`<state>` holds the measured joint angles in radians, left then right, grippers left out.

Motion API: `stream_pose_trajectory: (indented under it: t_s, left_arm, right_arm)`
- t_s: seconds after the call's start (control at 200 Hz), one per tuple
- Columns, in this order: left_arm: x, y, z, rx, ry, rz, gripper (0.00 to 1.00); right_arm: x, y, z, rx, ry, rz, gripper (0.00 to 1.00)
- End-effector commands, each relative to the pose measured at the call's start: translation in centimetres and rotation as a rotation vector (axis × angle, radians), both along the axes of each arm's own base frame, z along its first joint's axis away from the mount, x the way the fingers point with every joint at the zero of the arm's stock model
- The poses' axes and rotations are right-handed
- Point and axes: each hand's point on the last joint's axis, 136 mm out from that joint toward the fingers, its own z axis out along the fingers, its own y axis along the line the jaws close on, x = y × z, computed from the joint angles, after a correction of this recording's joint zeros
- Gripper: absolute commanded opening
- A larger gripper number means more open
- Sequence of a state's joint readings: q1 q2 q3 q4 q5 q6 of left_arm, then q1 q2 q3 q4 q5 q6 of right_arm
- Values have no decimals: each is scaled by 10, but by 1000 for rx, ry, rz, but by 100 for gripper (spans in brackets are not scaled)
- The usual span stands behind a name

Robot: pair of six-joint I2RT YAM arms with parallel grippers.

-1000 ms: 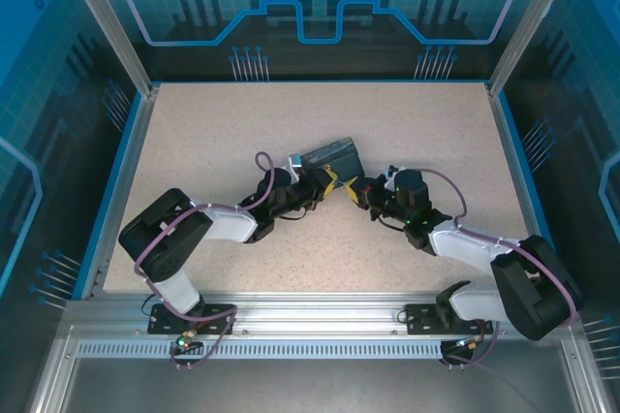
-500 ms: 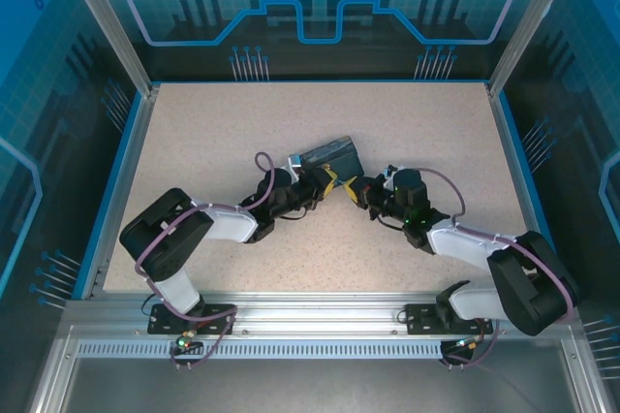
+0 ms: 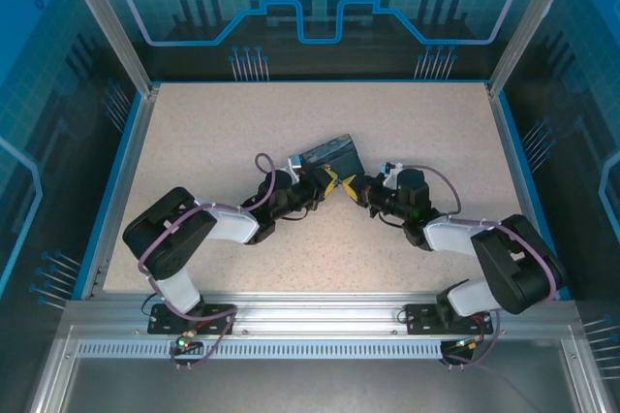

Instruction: Unlock a padlock with a key

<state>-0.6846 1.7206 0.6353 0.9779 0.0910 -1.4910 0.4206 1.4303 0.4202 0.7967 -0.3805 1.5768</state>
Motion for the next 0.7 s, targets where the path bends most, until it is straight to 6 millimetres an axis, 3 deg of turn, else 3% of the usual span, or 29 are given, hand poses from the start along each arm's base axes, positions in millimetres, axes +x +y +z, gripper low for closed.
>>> stream_pose_trajectory:
  t_s: [0.0,0.155,0.37,0.595,0.695]
  left_arm:
    - [-14,-13,42,-103,-111,-67,0]
    - [-15,-14,40,-96,-108,-71,0]
    - [-16,-29,35,-101,-97,-100,0]
    - [-22,-23,27,-92,-85,-92,0]
    - [-23,-27,25,-85,-84,-99,0]
  right_arm:
    - [9,2,11,-3,-56,29,0]
    - [11,10,15,8,-65,46,0]
    - [8,38,23,-6,-89,104,0]
    - [13,3,-7,-71,-39,30,0]
    - [12,12,-3,-50,-51,45,0]
